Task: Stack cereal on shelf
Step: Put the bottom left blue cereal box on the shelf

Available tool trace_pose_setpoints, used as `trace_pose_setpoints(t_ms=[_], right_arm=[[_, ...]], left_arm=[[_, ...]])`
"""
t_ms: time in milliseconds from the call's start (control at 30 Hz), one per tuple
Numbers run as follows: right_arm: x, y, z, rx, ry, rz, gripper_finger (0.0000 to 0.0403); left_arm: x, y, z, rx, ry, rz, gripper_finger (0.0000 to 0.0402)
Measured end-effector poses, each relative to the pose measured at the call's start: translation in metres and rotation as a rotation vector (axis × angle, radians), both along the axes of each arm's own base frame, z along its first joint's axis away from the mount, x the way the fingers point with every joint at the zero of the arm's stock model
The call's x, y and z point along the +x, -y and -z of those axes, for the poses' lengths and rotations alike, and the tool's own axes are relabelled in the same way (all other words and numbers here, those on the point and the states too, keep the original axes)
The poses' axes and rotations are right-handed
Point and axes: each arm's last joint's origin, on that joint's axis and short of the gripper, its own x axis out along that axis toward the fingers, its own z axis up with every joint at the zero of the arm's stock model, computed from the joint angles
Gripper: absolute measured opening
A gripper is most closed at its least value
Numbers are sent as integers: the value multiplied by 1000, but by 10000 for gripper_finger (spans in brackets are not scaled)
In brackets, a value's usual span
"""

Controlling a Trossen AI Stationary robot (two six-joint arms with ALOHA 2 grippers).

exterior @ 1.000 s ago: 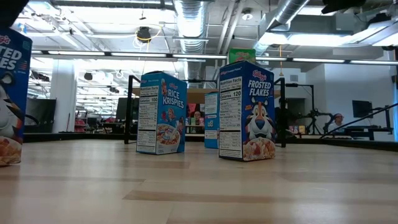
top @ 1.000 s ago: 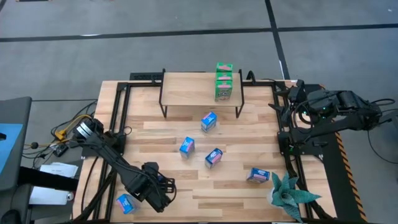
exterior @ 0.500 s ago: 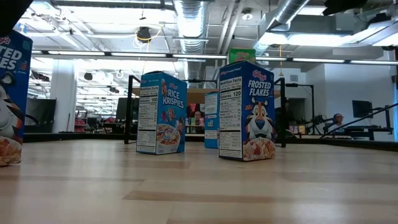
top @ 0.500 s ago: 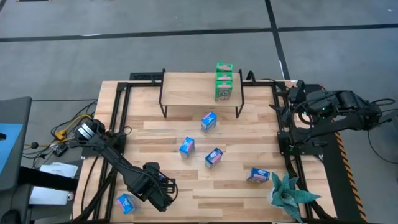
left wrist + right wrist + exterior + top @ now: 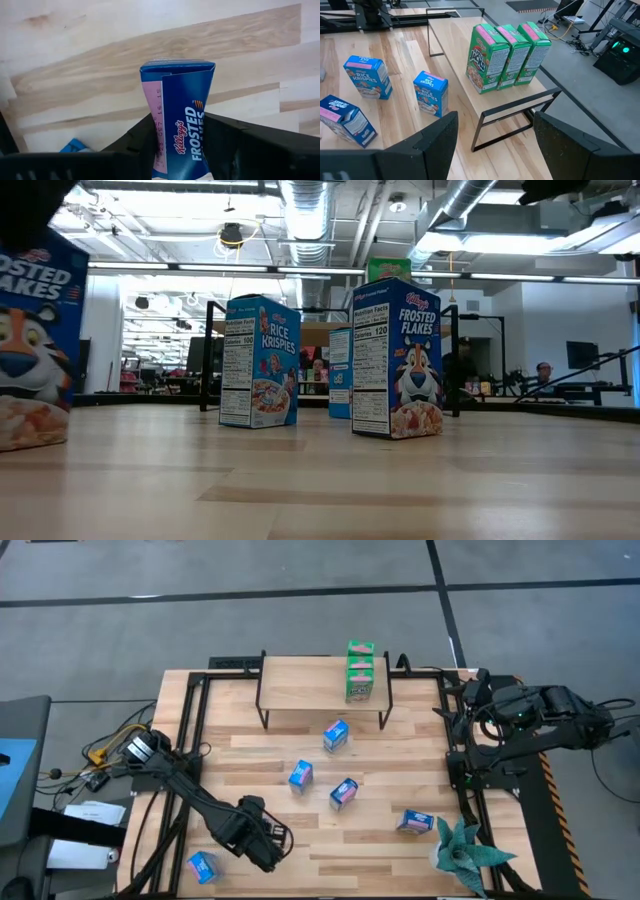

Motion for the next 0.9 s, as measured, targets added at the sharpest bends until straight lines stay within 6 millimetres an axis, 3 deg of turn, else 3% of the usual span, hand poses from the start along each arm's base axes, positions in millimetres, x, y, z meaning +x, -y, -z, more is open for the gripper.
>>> trace_pose_setpoints(t_ms=[233, 467, 900], right_arm=[[0, 0, 0, 0, 0, 0, 286], [0, 0, 0, 0, 0, 0, 286], [0, 0, 0, 0, 1, 0, 286]], left_arm=[[11, -12, -5, 10, 6, 61, 110], [22, -27, -28, 27, 13, 161, 110], [37, -92, -113, 149, 45, 402, 110]])
